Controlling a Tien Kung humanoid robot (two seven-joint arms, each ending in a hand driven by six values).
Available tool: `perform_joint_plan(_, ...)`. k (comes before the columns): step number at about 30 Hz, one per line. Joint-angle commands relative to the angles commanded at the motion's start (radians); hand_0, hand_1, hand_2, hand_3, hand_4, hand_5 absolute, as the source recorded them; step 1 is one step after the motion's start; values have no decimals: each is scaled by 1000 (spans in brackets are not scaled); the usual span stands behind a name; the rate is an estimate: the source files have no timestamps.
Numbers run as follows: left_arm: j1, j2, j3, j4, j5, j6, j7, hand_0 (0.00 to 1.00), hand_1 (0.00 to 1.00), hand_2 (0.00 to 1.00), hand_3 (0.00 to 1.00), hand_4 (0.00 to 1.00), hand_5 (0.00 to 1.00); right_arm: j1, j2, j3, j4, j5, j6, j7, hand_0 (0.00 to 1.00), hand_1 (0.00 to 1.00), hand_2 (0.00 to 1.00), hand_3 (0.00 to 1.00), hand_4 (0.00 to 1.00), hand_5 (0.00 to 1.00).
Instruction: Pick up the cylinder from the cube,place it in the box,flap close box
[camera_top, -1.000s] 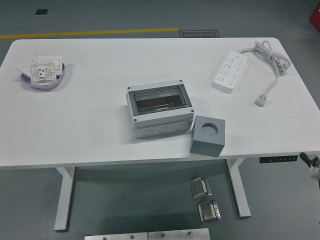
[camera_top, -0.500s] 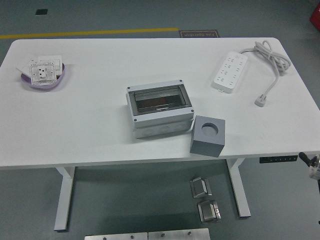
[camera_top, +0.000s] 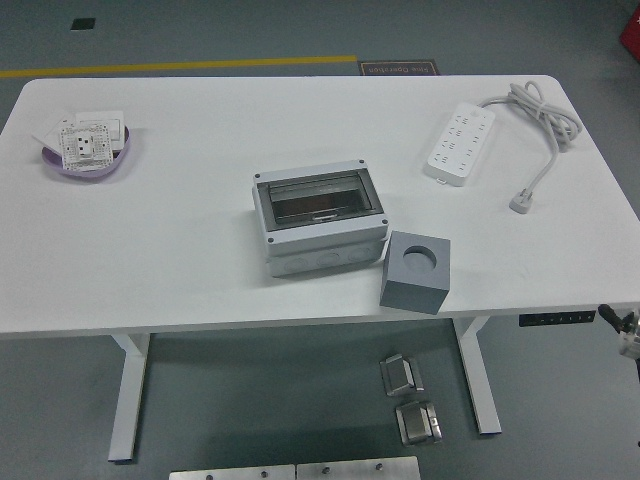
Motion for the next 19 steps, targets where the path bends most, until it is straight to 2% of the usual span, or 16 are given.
perform_joint_plan(19, 1, -3, -61, 0, 62, -6, 0, 752, 780, 773, 877, 554, 143, 33, -9, -93, -19, 22, 1, 1, 546, 554, 667, 756, 851, 424)
